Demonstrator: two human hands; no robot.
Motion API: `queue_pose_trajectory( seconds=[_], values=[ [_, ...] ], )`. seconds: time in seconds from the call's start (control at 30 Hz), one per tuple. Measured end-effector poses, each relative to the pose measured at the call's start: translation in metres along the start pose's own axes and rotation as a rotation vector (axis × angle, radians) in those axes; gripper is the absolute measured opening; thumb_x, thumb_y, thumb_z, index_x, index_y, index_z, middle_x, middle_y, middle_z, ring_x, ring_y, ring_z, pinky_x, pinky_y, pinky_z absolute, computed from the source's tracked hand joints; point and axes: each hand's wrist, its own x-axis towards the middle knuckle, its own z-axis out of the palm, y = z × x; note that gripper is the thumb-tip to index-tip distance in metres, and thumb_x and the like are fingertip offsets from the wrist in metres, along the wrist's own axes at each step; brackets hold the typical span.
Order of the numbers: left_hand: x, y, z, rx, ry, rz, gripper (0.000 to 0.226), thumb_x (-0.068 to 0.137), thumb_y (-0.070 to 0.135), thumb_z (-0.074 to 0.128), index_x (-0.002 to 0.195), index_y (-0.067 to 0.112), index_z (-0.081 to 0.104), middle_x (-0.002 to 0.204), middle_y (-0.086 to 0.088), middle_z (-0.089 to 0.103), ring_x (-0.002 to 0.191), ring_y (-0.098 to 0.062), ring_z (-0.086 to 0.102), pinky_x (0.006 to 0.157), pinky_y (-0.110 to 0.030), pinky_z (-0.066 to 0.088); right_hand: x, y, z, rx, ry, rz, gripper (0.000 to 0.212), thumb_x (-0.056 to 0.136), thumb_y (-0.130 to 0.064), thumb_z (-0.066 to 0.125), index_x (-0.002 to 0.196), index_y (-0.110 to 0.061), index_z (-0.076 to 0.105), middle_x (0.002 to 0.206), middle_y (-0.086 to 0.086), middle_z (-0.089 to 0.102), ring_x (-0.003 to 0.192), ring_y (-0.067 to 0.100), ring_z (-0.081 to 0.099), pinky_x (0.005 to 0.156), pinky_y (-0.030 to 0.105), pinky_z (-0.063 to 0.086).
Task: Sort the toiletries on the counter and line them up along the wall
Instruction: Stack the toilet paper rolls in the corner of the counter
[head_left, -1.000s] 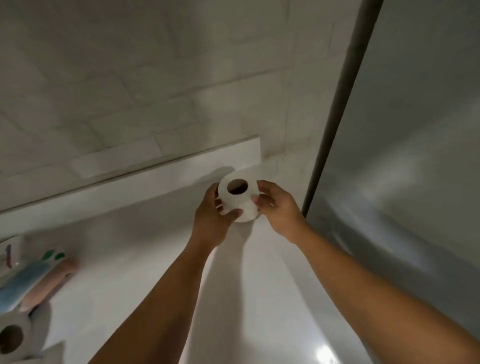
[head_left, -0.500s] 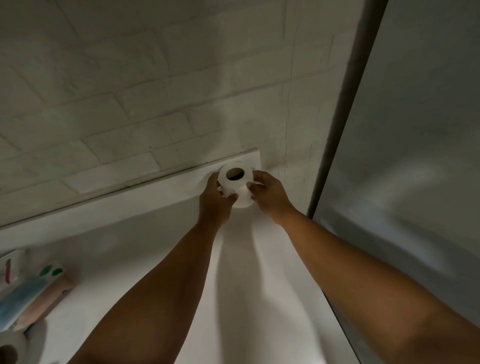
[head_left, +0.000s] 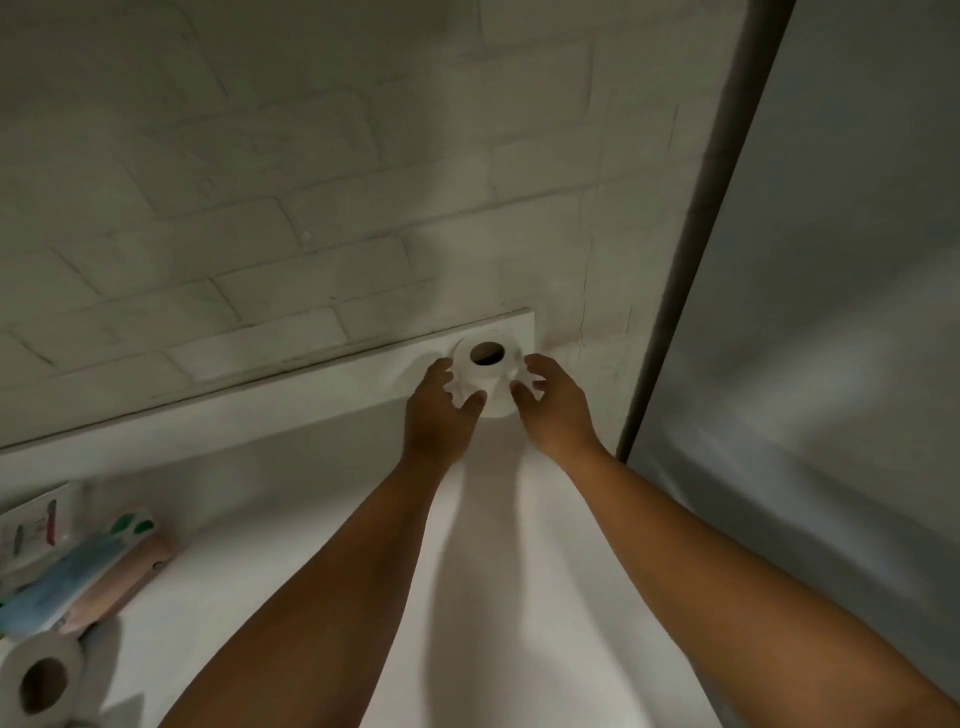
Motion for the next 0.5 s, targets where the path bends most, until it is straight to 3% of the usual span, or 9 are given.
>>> queue_pose_trajectory(
  seconds=[0.07,0.17,0.37,0.5],
  values=[
    [-0.018,0.005,-0.014,0.007,0.028,0.04,0.057,0.09,0.027,0.073,0.141,0.017,0.05,0.128,-0.002,0.065,0.107,-0.018,0.064,0.087,-0.02,0.045,-0.028,-0.005,0.004,-0.031,0.037,-0.031,0.041,0.093,-0.024,0.061,0.133,-0.018,0.053,0.135,0.001,0.057,0.12,0.019,0.056,0.104,0.036,0.046],
    [-0.049,0.006,-0.042,0.033,0.028,0.067,0.05,0.092,0.032,0.07,0.137,0.024,0.052,0.122,0.01,0.064,0.105,-0.008,0.061,0.088,-0.02,0.046,-0.074,-0.015,0.015,-0.017,0.026,-0.119,0.039,0.091,-0.019,0.064,0.129,-0.015,0.057,0.13,0.001,0.059,0.118,0.017,0.056,0.102,0.033,0.047],
    [-0.134,-0.019,-0.117,0.077,0.122,0.145,0.038,0.091,0.029,0.071,0.128,0.026,0.06,0.116,0.019,0.063,0.103,-0.004,0.061,0.085,-0.018,0.047,-0.151,-0.044,0.037,-0.038,-0.2,-0.167,0.04,0.092,-0.016,0.063,0.131,-0.022,0.055,0.132,-0.008,0.058,0.121,0.009,0.053,0.104,0.026,0.043],
    [-0.196,-0.055,-0.172,0.103,0.188,0.099,0.035,0.09,0.029,0.071,0.125,0.029,0.063,0.114,0.023,0.061,0.108,-0.002,0.059,0.093,-0.027,0.051,-0.205,-0.055,0.06,-0.03,-0.331,-0.191,0.038,0.093,-0.02,0.062,0.128,-0.031,0.055,0.129,-0.02,0.056,0.12,-0.001,0.051,0.107,0.027,0.042]
  ],
)
